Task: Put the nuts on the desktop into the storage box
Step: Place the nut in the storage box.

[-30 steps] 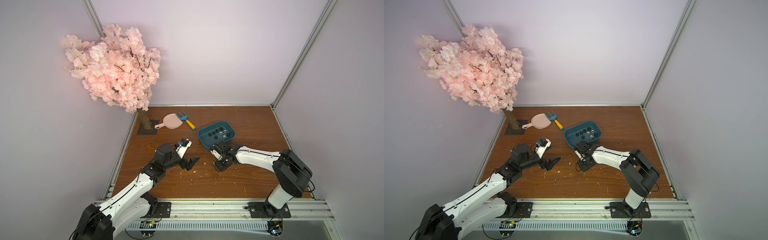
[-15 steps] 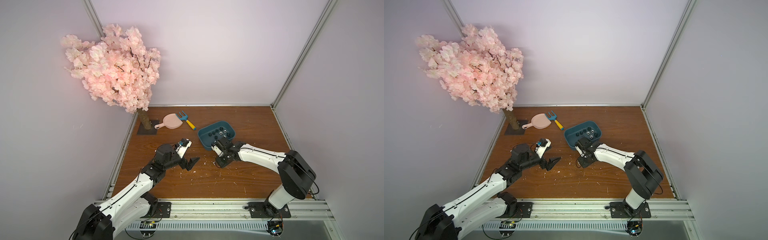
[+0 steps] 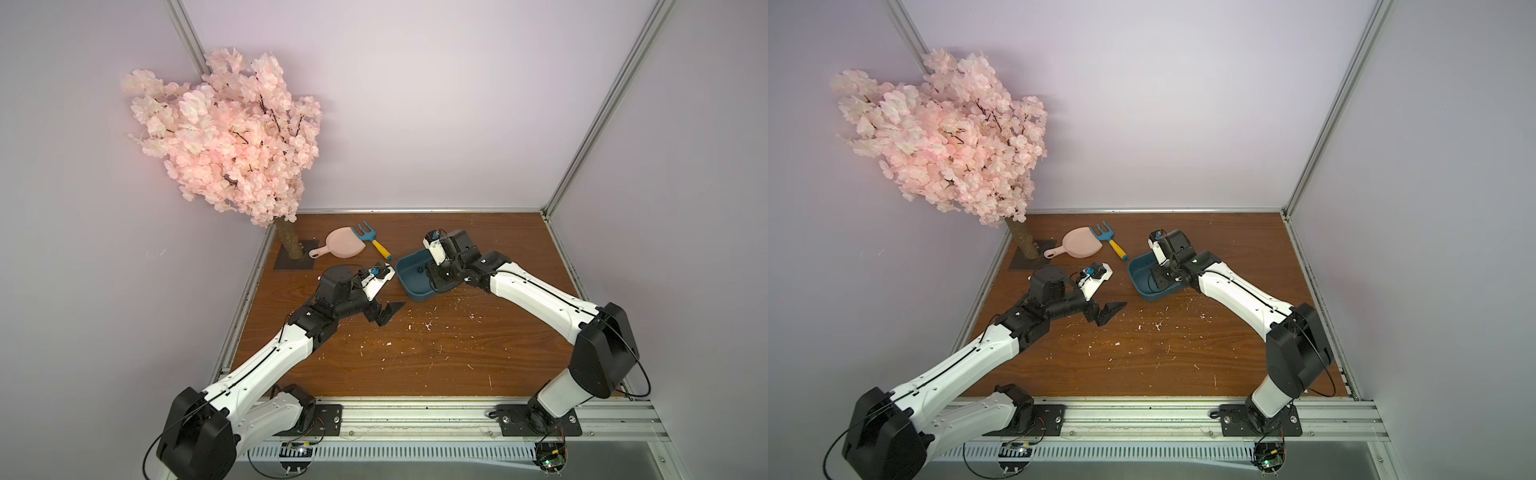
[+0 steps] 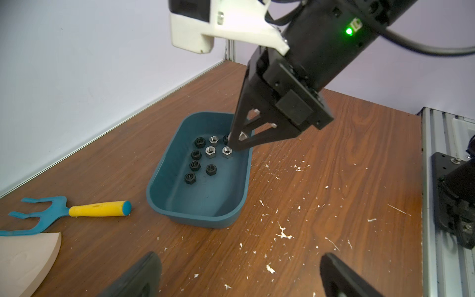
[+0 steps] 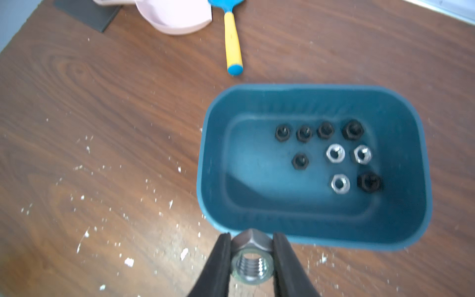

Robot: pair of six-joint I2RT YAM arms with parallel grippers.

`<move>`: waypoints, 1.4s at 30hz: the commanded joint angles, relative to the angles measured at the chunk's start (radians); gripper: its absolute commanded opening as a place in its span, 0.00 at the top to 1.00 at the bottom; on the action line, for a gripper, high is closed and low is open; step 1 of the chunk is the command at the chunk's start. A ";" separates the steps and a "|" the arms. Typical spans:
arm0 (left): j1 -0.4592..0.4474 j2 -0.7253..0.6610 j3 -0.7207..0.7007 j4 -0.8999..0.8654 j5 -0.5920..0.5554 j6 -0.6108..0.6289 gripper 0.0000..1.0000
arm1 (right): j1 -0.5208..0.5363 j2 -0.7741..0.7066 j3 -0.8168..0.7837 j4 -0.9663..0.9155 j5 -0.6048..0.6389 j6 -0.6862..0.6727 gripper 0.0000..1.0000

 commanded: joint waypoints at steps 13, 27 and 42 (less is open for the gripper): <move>-0.012 0.183 0.166 -0.179 -0.109 -0.002 0.01 | -0.018 0.317 0.138 0.253 -0.075 -0.011 0.80; -0.010 0.162 0.113 -0.116 -0.215 -0.023 0.01 | -0.018 0.474 0.217 0.302 0.003 -0.054 0.78; -0.006 0.116 0.132 -0.048 -0.452 -0.156 0.01 | -0.019 0.381 0.096 0.390 0.000 -0.079 0.54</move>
